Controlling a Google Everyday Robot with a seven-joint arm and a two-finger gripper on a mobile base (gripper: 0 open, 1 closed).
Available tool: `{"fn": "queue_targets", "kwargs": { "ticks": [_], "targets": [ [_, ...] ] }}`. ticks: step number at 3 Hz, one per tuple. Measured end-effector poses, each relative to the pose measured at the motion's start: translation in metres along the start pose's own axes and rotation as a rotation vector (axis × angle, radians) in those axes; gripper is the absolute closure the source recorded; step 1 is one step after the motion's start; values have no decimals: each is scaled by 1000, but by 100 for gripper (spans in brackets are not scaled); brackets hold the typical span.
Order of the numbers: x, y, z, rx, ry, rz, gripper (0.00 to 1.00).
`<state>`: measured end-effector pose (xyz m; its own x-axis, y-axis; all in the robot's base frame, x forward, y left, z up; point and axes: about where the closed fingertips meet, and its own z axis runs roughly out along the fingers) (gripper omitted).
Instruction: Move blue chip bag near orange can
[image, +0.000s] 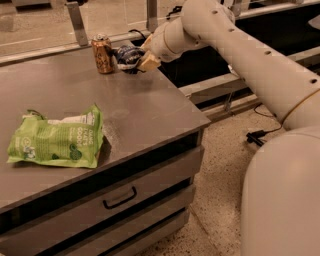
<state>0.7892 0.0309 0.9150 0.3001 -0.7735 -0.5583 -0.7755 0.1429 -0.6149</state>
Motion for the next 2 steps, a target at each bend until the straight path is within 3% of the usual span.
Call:
{"fn": "queue_targets", "kwargs": {
  "ticks": [1, 2],
  "targets": [
    [-3, 0, 9, -15, -5, 8, 12],
    [-7, 3, 12, -36, -12, 21, 0]
  ]
}}
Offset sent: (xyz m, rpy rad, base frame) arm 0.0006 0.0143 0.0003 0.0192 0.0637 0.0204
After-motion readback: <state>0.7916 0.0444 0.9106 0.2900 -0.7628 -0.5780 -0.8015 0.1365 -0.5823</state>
